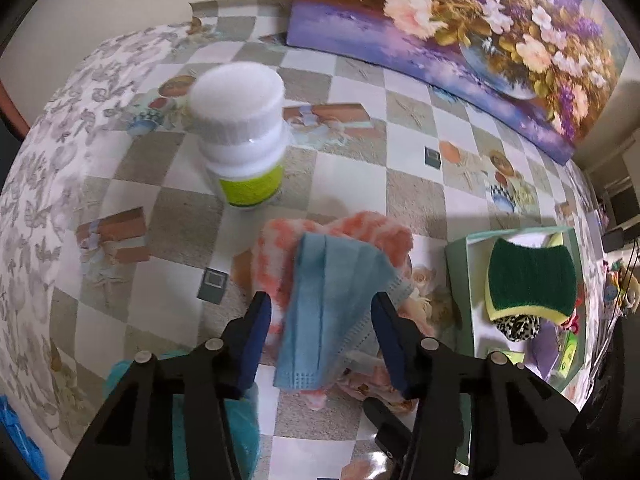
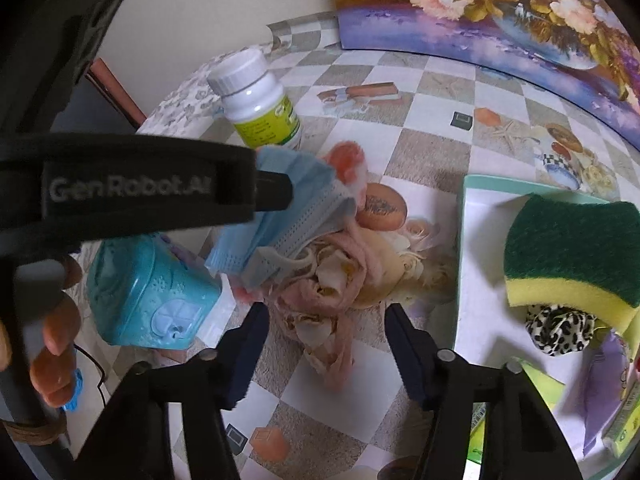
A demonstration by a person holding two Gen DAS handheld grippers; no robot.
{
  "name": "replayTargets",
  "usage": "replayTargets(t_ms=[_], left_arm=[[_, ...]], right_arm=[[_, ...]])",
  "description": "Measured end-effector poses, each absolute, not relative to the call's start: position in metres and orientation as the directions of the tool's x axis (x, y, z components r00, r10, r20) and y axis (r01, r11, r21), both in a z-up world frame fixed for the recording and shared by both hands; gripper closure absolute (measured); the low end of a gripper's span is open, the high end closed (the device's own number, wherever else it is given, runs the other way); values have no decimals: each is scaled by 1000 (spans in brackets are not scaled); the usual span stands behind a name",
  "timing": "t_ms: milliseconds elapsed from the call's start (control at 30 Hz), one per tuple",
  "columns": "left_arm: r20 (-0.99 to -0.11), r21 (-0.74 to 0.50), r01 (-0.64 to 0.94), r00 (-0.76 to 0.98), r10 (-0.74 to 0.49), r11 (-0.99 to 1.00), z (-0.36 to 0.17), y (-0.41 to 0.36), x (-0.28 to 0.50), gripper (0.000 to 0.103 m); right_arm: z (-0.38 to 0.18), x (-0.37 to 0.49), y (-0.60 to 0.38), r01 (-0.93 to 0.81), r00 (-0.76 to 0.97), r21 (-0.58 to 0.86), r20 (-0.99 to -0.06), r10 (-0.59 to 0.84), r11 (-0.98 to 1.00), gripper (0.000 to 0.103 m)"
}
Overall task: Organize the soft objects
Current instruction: 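Grasp the blue face mask with the left gripper while the right grasps the pink cloth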
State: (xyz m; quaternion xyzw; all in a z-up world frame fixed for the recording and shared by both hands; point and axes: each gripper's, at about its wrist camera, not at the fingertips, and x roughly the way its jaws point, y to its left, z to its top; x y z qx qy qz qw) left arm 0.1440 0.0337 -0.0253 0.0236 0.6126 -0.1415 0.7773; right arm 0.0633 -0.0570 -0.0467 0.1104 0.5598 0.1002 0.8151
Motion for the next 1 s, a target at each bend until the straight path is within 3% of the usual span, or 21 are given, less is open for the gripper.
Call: replayTargets(t_ms=[100,333,433,667,867,1000], left_arm=[[-963,-131,252,198,-183,959,-30,31,146,54],[-967,-105,235,203,-154,966,-34,33,151,57],[-965,-132,227,192,-177,965,-36,33,153,69],[-964,-147,217,189,-190,965,-36,35,153,82],[-962,-157,210,190,-198,965,-34,38,152,88],[-958,-164,203,200,-205,965,-30,40,150,90]], right_arm=[[-50,64,-54,-51,342,294,-893,293,954,51],[-62,64,-53,-45,314,308,-899,306,950,59],[-62,63,-55,-48,317,319,-894,317,947,67],[-60,63,-60,-48,325,337,-885,334,940,79],[-56,62,-63,-52,337,355,-874,351,934,90],[-55,61,-68,-41,345,362,-870,353,931,90]])
